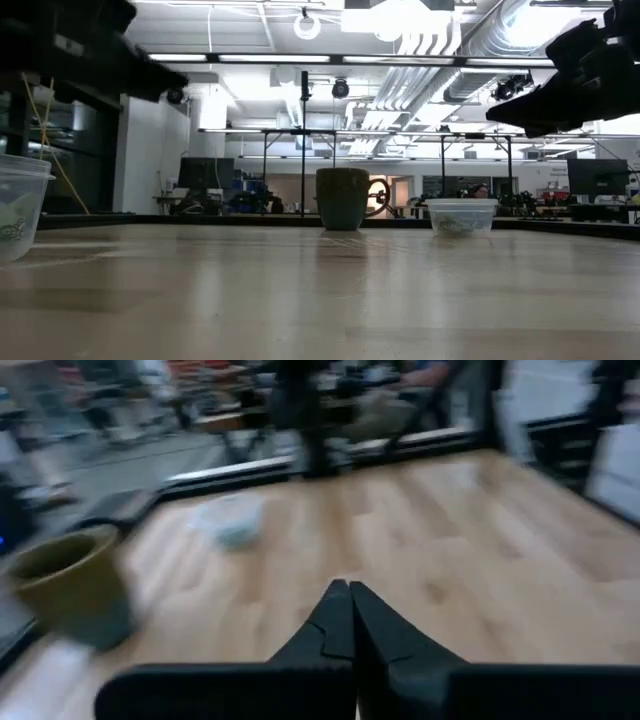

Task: Pick and place Stevia / Truvia into bins
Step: Return to Home Position

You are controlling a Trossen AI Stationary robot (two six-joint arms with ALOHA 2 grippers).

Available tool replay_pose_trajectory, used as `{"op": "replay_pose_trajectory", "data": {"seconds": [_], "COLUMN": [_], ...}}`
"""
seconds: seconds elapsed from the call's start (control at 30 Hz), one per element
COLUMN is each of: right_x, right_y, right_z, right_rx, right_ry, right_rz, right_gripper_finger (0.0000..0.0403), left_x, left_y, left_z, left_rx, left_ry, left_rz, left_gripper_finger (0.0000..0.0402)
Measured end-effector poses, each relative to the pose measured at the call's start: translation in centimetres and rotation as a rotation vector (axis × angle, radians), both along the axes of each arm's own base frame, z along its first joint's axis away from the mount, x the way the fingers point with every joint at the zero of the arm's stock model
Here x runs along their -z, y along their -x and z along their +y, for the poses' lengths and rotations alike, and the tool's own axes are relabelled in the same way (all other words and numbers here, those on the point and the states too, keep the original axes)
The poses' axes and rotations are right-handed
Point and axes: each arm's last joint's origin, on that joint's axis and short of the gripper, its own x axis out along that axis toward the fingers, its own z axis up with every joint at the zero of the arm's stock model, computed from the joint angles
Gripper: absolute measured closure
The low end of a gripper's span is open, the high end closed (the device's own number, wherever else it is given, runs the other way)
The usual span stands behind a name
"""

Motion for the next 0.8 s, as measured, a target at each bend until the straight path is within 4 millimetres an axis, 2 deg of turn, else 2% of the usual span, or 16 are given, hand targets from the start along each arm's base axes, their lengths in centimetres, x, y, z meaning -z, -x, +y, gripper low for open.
{"op": "replay_pose_trajectory", "data": {"seconds": [0.1,0.27,0.37,0.5,0.6,0.67,0.8], "right_x": [-0.1,0.0,-0.1,-0.2,-0.8,-1.2,-1.3], "right_y": [0.0,0.0,0.0,0.0,0.0,0.1,0.5], "right_z": [0.0,0.3,0.4,0.3,0.3,0.2,0.2], "right_rx": [-0.013,-0.105,-0.143,-0.105,-0.090,-0.089,-0.083], "right_ry": [0.011,-0.016,-0.041,-0.033,-0.012,0.002,-0.039], "right_rz": [-0.011,-0.004,-0.009,-0.025,-0.087,-0.123,-0.145], "right_gripper_finger": [0.0352,0.0362,0.0370,0.0383,0.0395,0.0400,0.0399], "left_x": [0.8,0.8,0.9,1.8,2.2,2.1,1.6], "left_y": [1.7,4.1,5.3,5.4,5.3,5.4,6.1], "left_z": [0.8,1.2,1.2,1.2,1.3,1.3,1.5], "left_rx": [-0.086,-0.111,-0.107,-0.106,-0.116,-0.130,-0.214], "left_ry": [0.021,0.062,0.070,0.074,0.096,0.101,0.168], "left_rz": [-0.029,-0.070,-0.090,-0.017,-0.011,-0.007,0.084], "left_gripper_finger": [0.0377,0.0334,0.0346,0.0380,0.0376,0.0359,0.0350]}}
